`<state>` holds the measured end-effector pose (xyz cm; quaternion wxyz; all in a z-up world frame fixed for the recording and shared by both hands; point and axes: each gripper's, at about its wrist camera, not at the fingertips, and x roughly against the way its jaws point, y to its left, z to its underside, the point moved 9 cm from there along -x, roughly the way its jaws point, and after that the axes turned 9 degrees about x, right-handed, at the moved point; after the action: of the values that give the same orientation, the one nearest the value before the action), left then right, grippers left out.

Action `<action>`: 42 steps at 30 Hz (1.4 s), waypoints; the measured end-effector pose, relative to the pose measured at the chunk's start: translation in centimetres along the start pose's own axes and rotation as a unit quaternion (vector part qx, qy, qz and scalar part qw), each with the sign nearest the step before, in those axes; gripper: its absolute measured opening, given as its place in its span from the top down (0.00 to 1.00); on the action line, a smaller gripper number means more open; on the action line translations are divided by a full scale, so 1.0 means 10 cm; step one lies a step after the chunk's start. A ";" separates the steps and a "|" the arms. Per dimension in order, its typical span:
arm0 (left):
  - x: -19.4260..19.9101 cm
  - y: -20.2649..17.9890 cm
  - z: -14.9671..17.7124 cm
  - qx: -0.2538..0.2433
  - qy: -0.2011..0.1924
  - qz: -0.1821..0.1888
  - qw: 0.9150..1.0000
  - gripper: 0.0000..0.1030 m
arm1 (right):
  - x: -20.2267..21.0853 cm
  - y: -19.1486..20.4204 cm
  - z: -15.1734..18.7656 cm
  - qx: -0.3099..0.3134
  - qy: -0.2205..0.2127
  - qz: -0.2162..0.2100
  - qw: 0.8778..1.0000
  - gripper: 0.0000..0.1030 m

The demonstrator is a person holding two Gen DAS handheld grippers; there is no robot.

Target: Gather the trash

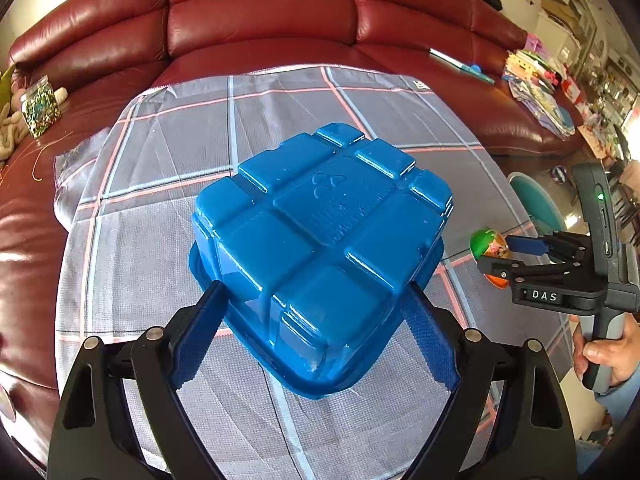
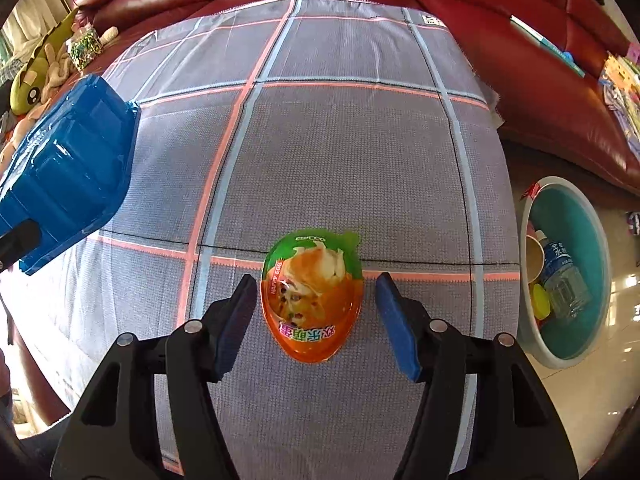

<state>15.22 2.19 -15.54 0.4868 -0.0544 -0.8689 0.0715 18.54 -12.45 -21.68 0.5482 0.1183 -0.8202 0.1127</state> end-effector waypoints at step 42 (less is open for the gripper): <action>-0.45 -1.17 -0.25 -0.204 0.048 -0.026 0.977 0.04 | 0.48 -0.84 0.24 -0.118 -0.048 -0.097 0.987 0.56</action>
<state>19.40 -9.84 -16.00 0.5078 -0.1334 -0.8421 -0.1231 17.32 -21.46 -17.63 0.5268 0.1366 -0.8378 -0.0443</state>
